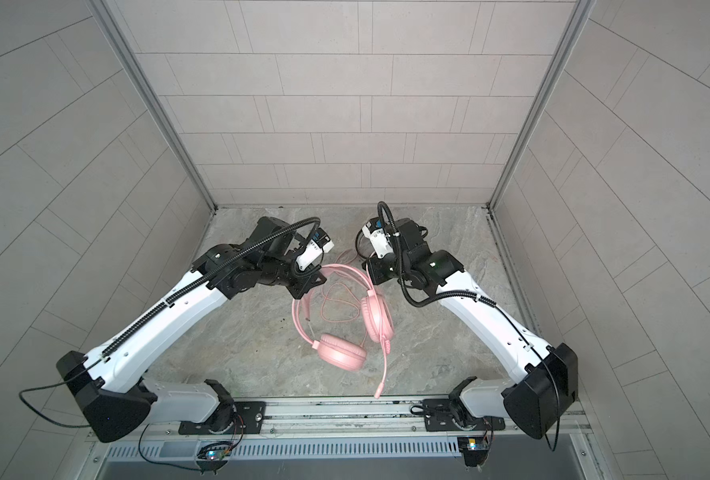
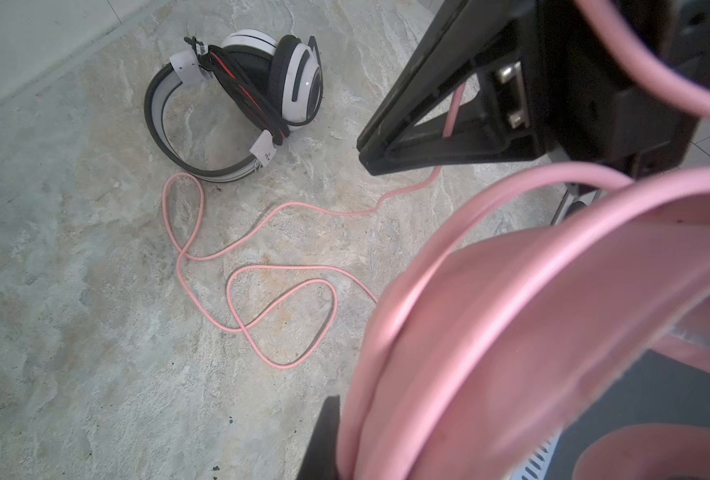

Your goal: Wrap the headphones

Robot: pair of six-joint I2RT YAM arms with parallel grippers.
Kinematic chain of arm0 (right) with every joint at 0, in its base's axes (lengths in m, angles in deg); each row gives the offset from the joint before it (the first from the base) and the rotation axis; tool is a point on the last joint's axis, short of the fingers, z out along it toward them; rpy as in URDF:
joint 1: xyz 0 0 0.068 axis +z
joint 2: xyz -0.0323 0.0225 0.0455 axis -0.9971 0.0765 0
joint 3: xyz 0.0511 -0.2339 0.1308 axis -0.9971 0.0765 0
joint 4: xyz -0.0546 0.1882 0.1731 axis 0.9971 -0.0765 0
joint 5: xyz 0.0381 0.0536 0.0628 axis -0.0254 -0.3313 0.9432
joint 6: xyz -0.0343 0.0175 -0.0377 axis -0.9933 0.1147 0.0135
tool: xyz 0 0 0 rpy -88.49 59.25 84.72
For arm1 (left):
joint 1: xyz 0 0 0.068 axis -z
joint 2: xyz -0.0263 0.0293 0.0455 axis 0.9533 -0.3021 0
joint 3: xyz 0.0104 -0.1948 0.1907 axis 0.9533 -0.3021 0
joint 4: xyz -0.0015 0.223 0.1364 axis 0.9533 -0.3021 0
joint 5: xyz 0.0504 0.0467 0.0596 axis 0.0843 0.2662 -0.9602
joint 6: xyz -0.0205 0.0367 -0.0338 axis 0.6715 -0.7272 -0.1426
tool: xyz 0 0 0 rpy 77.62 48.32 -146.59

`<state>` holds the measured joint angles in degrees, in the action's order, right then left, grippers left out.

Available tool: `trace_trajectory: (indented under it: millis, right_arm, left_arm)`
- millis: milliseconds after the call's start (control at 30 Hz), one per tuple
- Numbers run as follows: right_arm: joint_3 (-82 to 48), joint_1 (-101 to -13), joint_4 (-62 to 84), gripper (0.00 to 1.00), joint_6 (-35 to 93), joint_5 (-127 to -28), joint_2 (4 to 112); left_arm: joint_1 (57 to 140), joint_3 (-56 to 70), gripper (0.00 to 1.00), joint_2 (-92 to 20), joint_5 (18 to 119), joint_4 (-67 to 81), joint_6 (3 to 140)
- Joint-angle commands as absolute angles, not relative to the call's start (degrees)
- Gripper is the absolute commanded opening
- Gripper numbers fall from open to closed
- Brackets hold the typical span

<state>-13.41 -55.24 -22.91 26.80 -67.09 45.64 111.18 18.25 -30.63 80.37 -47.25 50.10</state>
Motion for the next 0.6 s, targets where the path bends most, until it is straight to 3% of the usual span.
trace_trajectory:
  millis: [0,300,567]
  right_arm:
    - [-14.28,-55.17,-23.56,0.00,26.06,-68.91,45.53]
    - [-17.76,-52.69,-27.56,0.00,25.64,-72.27,44.62]
    - [-19.23,-50.74,-30.00,0.00,24.57,-78.07,44.89]
  left_arm:
    - [112.32,20.98,0.00,-30.80,82.03,-46.76,49.66]
    - [112.26,20.76,0.00,-31.04,72.93,-47.71,49.95]
    - [113.34,17.89,0.00,-27.16,71.46,-44.37,49.94]
